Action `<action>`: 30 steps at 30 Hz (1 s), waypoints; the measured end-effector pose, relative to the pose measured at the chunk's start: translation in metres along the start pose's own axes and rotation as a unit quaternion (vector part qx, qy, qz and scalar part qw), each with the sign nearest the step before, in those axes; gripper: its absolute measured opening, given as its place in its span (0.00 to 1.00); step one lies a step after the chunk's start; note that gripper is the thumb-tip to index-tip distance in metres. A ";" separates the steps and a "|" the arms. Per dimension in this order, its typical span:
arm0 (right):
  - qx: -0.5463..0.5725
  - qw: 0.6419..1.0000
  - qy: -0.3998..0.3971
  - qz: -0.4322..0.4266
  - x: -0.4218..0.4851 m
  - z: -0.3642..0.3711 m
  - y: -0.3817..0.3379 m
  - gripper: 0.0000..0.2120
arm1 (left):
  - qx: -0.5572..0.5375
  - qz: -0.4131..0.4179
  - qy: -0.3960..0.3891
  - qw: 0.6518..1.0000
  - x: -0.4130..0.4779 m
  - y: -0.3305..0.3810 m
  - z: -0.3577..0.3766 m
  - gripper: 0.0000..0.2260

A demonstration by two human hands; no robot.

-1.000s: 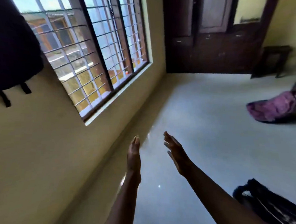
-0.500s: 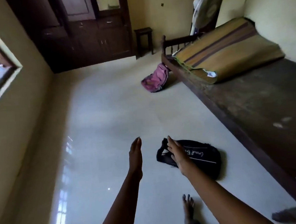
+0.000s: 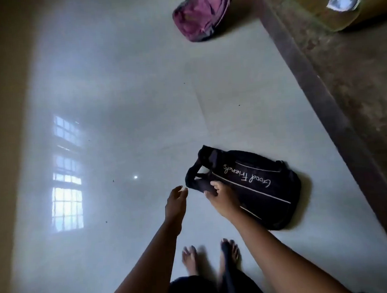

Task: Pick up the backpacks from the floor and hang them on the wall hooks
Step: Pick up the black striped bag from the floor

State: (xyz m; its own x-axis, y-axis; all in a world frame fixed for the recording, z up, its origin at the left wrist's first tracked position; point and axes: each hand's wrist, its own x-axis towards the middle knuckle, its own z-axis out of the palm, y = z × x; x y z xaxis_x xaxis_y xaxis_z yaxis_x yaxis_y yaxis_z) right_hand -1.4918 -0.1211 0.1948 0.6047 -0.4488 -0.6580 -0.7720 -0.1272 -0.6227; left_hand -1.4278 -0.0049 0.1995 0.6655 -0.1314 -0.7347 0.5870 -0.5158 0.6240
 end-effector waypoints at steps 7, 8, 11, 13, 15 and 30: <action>-0.304 0.950 -0.045 -0.051 0.212 0.091 0.153 0.29 | -0.015 -0.070 0.003 0.997 0.216 -0.124 0.088 0.19; -0.339 0.938 -0.048 -0.051 0.229 0.100 0.166 0.31 | -0.029 -0.078 0.002 0.997 0.233 -0.135 0.093 0.19; -0.458 0.886 -0.032 -0.063 0.282 0.140 0.214 0.25 | -0.082 -0.124 0.013 0.989 0.287 -0.177 0.113 0.19; -0.496 0.864 -0.020 -0.080 0.293 0.150 0.227 0.20 | -0.128 -0.153 0.008 0.980 0.299 -0.190 0.118 0.19; -0.499 0.863 -0.026 -0.073 0.292 0.143 0.222 0.17 | -0.159 -0.185 -0.013 0.970 0.301 -0.195 0.117 0.18; -0.197 0.956 -0.150 -0.155 0.174 0.022 -0.042 0.28 | -0.398 -0.176 0.019 0.900 0.174 0.019 0.022 0.16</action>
State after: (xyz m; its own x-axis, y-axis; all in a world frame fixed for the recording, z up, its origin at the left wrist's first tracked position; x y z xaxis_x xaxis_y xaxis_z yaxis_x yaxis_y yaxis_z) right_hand -1.3498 -0.1740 0.0973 0.7999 -0.0693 -0.5962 -0.5249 -0.5625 -0.6388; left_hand -1.3109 -0.0560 0.0783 0.3804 -0.0427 -0.9238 0.8987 0.2527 0.3584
